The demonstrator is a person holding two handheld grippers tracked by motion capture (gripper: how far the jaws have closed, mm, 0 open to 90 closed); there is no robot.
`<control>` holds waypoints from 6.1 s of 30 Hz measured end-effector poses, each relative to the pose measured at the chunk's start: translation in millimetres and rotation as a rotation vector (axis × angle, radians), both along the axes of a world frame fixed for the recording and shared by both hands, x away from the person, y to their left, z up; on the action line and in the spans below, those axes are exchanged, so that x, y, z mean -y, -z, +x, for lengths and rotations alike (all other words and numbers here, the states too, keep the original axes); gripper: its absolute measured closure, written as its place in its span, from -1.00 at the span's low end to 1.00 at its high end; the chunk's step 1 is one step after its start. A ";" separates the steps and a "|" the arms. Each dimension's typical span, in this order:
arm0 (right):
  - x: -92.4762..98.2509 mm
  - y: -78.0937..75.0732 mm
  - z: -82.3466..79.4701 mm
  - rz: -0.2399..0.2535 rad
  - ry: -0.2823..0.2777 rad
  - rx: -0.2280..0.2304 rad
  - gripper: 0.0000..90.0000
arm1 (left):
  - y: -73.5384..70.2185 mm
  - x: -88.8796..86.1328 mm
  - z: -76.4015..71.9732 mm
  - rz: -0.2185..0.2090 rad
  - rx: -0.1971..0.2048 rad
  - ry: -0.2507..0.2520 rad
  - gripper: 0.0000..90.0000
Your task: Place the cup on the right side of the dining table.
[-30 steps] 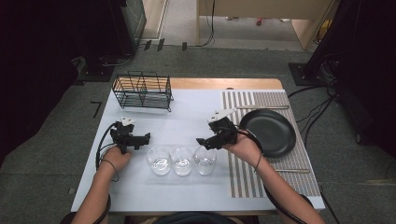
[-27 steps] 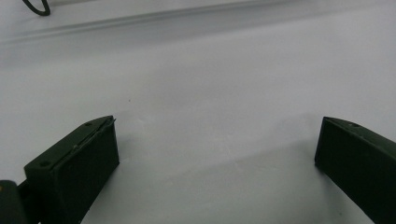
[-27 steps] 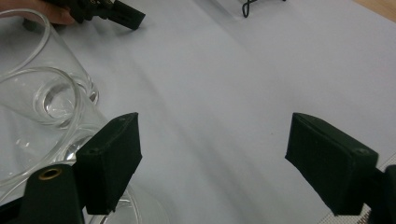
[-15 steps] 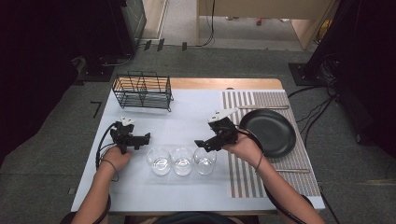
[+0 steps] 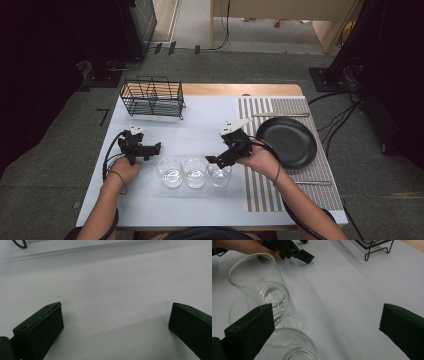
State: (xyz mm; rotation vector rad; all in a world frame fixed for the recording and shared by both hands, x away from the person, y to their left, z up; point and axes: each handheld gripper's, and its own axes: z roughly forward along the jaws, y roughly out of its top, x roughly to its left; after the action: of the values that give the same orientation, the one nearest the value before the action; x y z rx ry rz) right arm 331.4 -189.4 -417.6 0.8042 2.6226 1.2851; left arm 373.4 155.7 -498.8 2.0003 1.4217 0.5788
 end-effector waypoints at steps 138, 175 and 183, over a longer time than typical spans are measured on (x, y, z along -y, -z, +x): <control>-9.9 36.5 -21.1 -0.136 -0.349 -0.014 -0.58 | 0.0 0.0 0.0 0.001 0.000 0.000 -1.00; -8.4 29.0 -21.3 -0.119 -0.325 -0.017 -0.57 | 0.0 0.0 0.0 0.000 0.000 0.000 -1.00; -7.9 28.0 -21.1 -0.125 -0.323 -0.010 -0.57 | 0.0 0.0 0.0 0.000 0.000 0.000 -1.00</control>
State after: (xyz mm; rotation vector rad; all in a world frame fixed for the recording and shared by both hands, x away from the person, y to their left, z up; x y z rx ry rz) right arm 310.3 -181.5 -445.6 0.3801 2.8927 1.1670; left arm 373.4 155.7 -498.7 2.0009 1.4219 0.5787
